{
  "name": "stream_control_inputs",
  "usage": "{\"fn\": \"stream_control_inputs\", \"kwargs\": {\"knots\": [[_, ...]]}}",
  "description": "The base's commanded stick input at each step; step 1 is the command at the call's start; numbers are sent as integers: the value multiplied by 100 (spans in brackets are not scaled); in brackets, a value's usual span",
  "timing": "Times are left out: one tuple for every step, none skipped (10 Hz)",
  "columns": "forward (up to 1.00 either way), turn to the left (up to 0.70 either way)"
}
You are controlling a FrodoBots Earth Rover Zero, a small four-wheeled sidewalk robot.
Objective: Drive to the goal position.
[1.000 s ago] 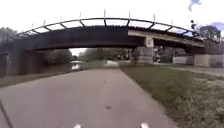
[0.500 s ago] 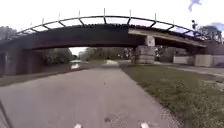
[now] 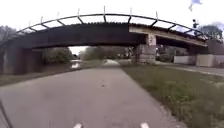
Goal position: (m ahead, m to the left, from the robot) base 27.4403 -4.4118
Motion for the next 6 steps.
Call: {"fn": "stream_control_inputs", "kwargs": {"knots": [[70,0],[70,0],[70,0],[70,0],[70,0],[70,4]]}}
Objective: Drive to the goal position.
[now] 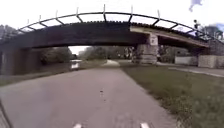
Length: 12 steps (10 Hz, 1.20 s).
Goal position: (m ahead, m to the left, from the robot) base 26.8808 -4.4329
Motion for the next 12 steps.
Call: {"fn": "stream_control_inputs", "kwargs": {"knots": [[70,17],[70,13],[70,0],[70,0],[70,0],[70,0],[70,0],[70,0],[70,0],[70,0],[70,0],[70,0]]}}
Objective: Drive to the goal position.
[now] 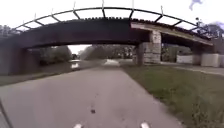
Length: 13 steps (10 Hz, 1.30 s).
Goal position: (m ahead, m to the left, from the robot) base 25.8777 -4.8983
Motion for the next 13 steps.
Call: {"fn": "stream_control_inputs", "kwargs": {"knots": [[70,0],[70,0],[70,0],[70,0],[70,0],[70,0],[70,0],[70,0],[70,0],[70,0],[70,0],[70,0],[70,0]]}}
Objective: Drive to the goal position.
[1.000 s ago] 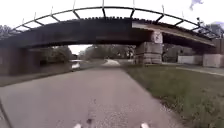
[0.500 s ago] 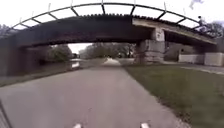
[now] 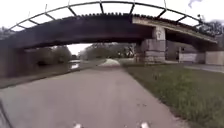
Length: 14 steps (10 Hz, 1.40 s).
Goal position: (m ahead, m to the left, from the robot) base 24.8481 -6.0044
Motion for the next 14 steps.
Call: {"fn": "stream_control_inputs", "kwargs": {"knots": [[70,0],[70,0],[70,0],[70,0],[70,0],[70,0],[70,0],[2,0],[0,0],[0,0],[0,0],[0,0],[0,0],[0,0]]}}
